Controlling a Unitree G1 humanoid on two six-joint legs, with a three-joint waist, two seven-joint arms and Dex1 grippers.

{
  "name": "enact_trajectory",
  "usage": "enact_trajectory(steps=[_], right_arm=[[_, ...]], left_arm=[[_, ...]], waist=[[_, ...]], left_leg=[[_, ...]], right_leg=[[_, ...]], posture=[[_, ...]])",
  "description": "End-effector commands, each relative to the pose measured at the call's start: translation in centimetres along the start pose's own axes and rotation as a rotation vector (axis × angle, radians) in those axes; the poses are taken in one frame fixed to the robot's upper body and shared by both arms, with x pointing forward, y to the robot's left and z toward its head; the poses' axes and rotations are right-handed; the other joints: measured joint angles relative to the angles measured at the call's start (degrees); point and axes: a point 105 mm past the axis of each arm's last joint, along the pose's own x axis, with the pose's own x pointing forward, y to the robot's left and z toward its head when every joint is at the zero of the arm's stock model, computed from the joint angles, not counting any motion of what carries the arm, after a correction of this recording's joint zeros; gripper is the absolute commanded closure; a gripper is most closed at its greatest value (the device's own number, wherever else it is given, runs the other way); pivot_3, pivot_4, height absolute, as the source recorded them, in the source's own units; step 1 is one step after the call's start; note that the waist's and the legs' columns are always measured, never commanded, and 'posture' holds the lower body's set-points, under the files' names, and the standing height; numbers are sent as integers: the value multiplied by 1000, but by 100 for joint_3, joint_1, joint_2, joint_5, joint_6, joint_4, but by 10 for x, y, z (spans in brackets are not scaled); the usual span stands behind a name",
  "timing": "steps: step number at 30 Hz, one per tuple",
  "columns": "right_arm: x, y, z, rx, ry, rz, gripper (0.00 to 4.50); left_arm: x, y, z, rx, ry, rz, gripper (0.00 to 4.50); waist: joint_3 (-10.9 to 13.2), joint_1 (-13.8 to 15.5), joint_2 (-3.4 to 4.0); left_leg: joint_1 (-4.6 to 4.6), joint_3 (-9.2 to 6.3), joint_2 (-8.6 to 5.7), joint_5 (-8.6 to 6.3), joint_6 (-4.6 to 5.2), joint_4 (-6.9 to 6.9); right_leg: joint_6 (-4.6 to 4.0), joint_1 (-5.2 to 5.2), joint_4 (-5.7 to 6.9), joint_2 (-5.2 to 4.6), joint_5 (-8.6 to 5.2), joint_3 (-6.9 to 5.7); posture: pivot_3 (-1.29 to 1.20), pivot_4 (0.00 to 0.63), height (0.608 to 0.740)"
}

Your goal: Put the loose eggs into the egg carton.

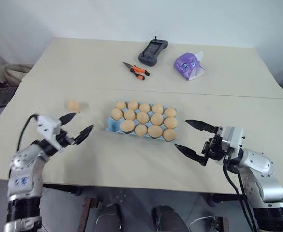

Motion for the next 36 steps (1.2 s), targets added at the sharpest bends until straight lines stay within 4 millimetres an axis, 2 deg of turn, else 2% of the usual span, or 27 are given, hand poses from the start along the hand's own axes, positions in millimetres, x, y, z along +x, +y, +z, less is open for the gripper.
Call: enact_trajectory(steps=[1, 5, 7, 10, 13, 21, 25, 27, 29, 35, 36], right_arm=[[-1, 1, 1, -6, -14, 40, 0], [-4, 1, -3, -4, -12, 67, 0], [-6, 2, -6, -2, -3, 80, 0], [-6, 4, -8, -1, -2, 83, 0], [-7, 4, -7, -2, -8, 82, 0], [-8, 5, -4, -4, -20, 67, 0], [-4, 10, -3, -5, -36, 64, 0], [-1, 13, -4, -1, -45, 55, 0], [2, 14, -4, 2, -55, 43, 0], [1, 15, -5, 7, -53, 9, 0], [1, 15, -5, 8, -52, 6, 0]], left_arm=[[-31, 20, 6, 37, -34, 189, 75], [-55, 22, -5, -3, -7, 295, 75], [-57, 17, -5, -12, -11, 303, 75], [-49, 11, -3, -34, -20, 309, 75], [-34, 13, 0, -66, -28, 314, 75], [40, 39, 15, -81, 1, 339, 75], [68, 47, 14, -66, 38, 338, 75], [81, 48, 8, -64, 80, 331, 75], [90, 49, 2, -58, 114, 339, 75], [97, 50, -8, -94, 136, 343, 75], [97, 50, -8, -92, 134, 340, 444]], waist=[[0, -4, 0], [-1, 1, -2], [-1, 5, -3], [-2, 1, -3], [-2, -5, -3], [-2, 6, -3], [-2, -15, -3], [-2, -8, -3], [-2, -3, -3], [-2, -2, -3], [-2, 3, -3]], left_leg=[[0, 1, -3, -1, 2, 0], [1, -2, -8, -6, 9, -2], [1, -4, -8, -11, 17, -3], [1, -6, -6, -11, 16, -5], [3, -4, -6, -10, 14, -7], [2, 0, -18, -1, 7, -3], [0, 13, -15, -1, 5, -2], [-2, 15, -14, 2, -1, -2], [-2, 13, -13, 5, -7, -1], [-2, 20, -11, 6, -7, 5], [-2, 19, -10, 6, -7, 6]], right_leg=[[0, 1, -1, -8, 0, 0], [4, 12, -11, -15, 4, -5], [4, 14, -13, -14, 4, -9], [1, 15, -14, -12, 6, -10], [1, 14, -14, -8, 6, -8], [7, 12, -14, 16, 9, -5], [12, 5, -22, 24, 8, 3], [12, 0, -21, 25, 8, 6], [9, -2, -19, 27, 7, 4], [10, -7, -6, 26, 6, 9], [11, -8, -2, 25, 5, 9]], posture=[[0, 150, 740], [0, 150, 740], [0, 150, 740], [0, 150, 740], [0, 150, 740], [0, 150, 740], [0, 150, 740], [0, 150, 740], [0, 150, 740], [0, 150, 740], [0, 150, 740]])
